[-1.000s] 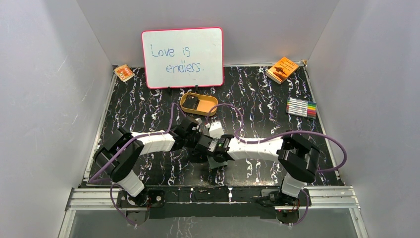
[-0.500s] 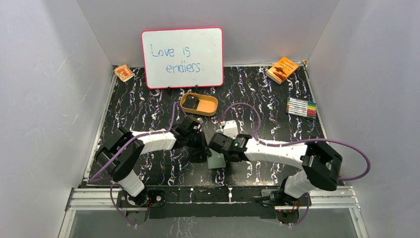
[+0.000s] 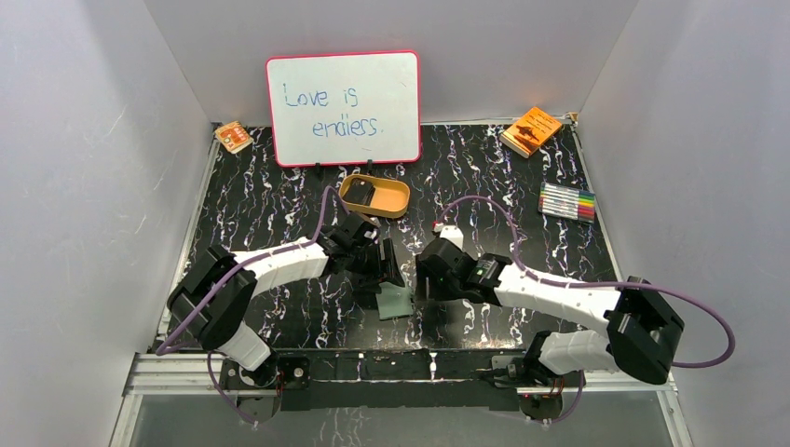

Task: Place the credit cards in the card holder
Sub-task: Open the card holder at the center of the board.

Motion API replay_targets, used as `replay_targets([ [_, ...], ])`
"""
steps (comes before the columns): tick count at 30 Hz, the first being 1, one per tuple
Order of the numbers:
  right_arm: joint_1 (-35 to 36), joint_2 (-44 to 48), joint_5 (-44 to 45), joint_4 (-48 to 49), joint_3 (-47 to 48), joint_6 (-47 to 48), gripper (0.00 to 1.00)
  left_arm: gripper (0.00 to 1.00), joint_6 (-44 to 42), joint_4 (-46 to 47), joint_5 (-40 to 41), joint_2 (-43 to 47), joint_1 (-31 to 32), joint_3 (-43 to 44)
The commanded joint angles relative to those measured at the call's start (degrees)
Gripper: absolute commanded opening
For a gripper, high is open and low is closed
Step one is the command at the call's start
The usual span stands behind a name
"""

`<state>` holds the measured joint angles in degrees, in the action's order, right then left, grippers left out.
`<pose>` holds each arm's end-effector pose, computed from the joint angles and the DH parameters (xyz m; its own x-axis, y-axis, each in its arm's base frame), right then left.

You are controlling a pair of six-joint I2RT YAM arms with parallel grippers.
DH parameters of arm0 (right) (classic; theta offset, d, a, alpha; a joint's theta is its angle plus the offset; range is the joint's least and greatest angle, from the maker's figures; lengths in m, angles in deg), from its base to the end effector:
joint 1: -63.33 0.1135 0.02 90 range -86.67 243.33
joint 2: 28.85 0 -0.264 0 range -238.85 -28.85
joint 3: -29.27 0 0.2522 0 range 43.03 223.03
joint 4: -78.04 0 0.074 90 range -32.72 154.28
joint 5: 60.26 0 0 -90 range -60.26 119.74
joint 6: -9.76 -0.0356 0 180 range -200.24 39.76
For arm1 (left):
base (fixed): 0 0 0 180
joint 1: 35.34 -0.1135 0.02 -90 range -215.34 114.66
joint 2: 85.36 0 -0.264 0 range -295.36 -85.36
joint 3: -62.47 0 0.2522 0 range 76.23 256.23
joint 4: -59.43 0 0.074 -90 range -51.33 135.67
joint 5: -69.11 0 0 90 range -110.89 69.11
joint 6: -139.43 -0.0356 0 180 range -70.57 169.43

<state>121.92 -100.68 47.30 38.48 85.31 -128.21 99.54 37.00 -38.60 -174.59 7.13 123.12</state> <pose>0.1351 0.2007 0.2069 -0.8250 0.0078 -0.5650 -0.1665 0.9522 0.2562 0.2183 -0.2145 0.1730 -0.9695 -0.1034 -0.2221 0.0631 0.7704 -0.6344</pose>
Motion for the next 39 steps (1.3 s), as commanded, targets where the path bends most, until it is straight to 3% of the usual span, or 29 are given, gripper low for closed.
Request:
replay_targets([
  [1, -0.14, -1.87, -5.67, 8.71, 1.78, 4.13, 0.78, 0.65, -0.56, -4.49, 1.6, 2.62, -0.21, 1.75],
  [7, -0.06, -6.26, -9.0, 9.73, 4.56, 7.12, 0.8, 0.64, -0.54, -4.6, 1.94, 1.49, -0.24, 1.79],
  [12, -0.1, -9.57, -6.53, 8.05, 5.96, 6.04, 0.77, 0.63, -0.58, -4.47, 2.2, 1.43, -0.2, 1.5],
  [25, -0.32, -12.9, 0.85, 7.68, 7.14, 3.8, 0.51, 0.6, -0.67, -4.41, 2.62, 2.21, -0.25, 0.09],
  [37, -1.19, -13.95, -2.35, 10.8, 6.76, 4.92, 0.28, 0.59, -0.37, -4.12, 2.12, 2.7, -0.27, 0.26],
  [39, -1.36, -13.34, -2.56, 11.73, 6.19, 5.1, 0.21, 0.59, -0.35, -4.08, 1.99, 2.82, -0.27, 0.4],
])
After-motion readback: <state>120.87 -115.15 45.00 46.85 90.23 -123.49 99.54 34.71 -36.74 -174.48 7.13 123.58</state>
